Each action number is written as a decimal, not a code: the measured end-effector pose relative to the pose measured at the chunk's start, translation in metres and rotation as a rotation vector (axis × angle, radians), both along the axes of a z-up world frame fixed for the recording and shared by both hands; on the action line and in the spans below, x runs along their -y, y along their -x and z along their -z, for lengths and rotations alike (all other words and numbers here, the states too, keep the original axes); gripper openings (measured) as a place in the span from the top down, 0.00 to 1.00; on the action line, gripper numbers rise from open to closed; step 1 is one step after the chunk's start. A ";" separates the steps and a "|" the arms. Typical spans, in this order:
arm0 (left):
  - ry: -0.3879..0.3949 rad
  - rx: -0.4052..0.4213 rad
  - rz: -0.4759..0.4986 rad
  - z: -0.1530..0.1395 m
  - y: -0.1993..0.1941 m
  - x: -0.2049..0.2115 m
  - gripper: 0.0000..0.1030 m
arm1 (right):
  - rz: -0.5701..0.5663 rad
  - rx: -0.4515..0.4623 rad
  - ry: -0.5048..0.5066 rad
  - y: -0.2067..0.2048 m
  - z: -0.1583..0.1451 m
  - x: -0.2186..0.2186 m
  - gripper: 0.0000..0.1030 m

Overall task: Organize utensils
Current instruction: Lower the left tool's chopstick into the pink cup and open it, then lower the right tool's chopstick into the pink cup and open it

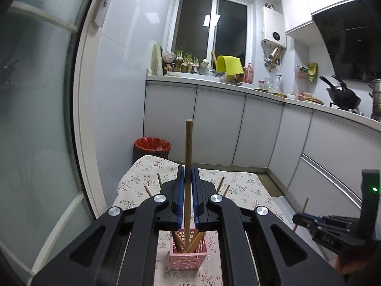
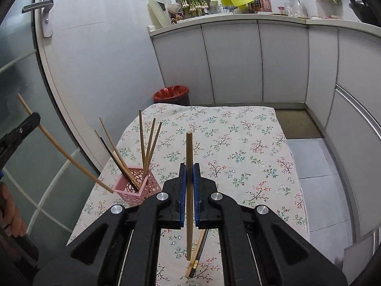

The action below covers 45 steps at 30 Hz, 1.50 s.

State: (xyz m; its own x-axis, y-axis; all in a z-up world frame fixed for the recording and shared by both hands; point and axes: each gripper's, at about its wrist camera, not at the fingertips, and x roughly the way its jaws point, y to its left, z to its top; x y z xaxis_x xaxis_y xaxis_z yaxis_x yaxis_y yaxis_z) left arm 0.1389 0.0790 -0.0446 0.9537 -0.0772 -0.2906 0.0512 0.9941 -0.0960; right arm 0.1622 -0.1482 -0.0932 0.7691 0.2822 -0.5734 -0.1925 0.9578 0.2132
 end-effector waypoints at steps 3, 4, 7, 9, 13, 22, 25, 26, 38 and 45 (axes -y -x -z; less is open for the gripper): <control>-0.014 -0.019 -0.018 0.009 -0.015 0.001 0.94 | -0.010 -0.008 0.008 -0.001 0.003 -0.005 0.96; -0.020 -0.027 -0.020 0.012 -0.017 0.001 0.94 | -0.012 -0.008 0.010 0.000 0.004 -0.007 0.96; -0.033 -0.082 -0.028 0.025 -0.034 0.003 0.94 | -0.013 -0.005 0.020 0.000 0.005 -0.011 0.96; -0.044 -0.126 -0.034 0.036 -0.046 0.005 0.94 | -0.014 -0.005 0.021 0.000 0.006 -0.012 0.96; -0.040 -0.180 -0.034 0.050 -0.061 0.005 0.94 | -0.015 -0.012 0.025 -0.001 0.009 -0.013 0.96; -0.006 -0.219 -0.029 0.049 -0.056 -0.002 0.55 | -0.008 -0.017 0.014 0.000 0.011 -0.012 0.96; -0.013 -0.255 -0.033 0.048 -0.047 -0.008 0.46 | -0.006 -0.008 0.003 0.001 0.007 -0.011 0.96; -0.017 -0.264 -0.039 0.049 -0.045 -0.010 0.44 | -0.005 -0.005 -0.004 0.001 0.006 -0.011 0.96; -0.048 -0.393 -0.075 0.070 -0.022 -0.051 0.24 | 0.002 0.138 -0.094 0.004 -0.035 -0.035 0.96; -0.041 -0.416 -0.070 0.074 -0.021 -0.061 0.23 | -0.003 0.245 -0.145 -0.007 -0.063 -0.060 0.96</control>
State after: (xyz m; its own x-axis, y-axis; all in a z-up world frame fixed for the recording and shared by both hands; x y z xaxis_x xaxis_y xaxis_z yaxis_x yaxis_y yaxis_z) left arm 0.1599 0.1401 -0.1190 0.7568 0.0032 -0.6537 -0.0514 0.9972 -0.0546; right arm 0.1695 -0.0879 -0.0303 0.8790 0.3501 -0.3239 -0.2580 0.9202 0.2946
